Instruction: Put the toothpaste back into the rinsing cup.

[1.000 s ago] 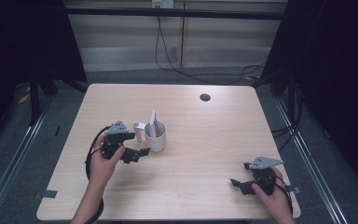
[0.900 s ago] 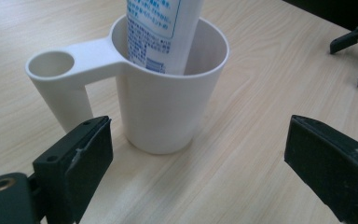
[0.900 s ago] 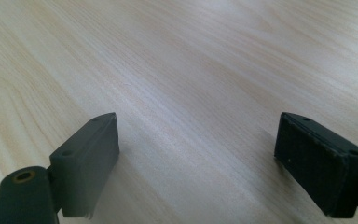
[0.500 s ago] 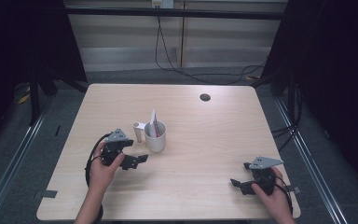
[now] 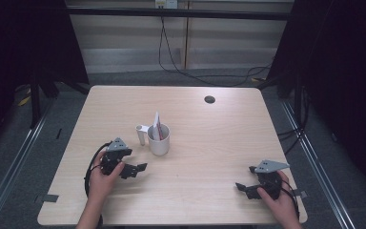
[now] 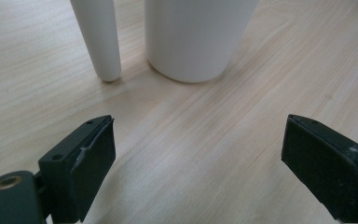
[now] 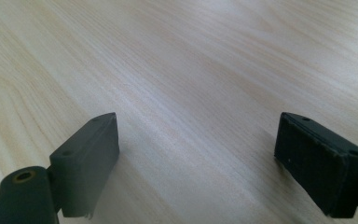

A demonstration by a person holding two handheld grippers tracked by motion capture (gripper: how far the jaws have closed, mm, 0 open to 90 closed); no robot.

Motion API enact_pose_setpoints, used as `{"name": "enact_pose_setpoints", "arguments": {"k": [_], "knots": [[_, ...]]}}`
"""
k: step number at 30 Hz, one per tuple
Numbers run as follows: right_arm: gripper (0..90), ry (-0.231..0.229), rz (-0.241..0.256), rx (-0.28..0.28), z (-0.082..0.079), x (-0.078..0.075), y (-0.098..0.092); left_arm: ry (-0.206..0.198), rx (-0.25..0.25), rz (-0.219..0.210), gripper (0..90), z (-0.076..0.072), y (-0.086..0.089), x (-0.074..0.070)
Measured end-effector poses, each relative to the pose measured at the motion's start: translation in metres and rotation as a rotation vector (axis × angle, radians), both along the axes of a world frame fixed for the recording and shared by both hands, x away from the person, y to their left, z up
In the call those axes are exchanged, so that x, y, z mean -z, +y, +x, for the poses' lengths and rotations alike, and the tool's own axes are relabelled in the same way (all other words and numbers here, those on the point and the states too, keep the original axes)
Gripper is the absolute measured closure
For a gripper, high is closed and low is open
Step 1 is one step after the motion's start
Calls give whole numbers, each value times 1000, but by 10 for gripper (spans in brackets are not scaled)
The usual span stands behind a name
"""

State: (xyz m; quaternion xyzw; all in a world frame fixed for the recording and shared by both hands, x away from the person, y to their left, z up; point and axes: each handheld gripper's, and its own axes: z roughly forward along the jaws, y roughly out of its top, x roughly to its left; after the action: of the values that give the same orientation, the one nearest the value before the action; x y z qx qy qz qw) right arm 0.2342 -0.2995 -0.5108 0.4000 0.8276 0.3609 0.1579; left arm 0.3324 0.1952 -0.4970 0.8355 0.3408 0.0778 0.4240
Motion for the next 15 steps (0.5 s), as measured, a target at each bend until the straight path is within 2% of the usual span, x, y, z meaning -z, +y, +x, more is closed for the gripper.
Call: {"name": "enact_pose_setpoints", "arguments": {"k": [15], "knots": [[134, 0, 0, 0, 0, 0, 0, -1, -1, 59, 99, -5, 4, 12]]}}
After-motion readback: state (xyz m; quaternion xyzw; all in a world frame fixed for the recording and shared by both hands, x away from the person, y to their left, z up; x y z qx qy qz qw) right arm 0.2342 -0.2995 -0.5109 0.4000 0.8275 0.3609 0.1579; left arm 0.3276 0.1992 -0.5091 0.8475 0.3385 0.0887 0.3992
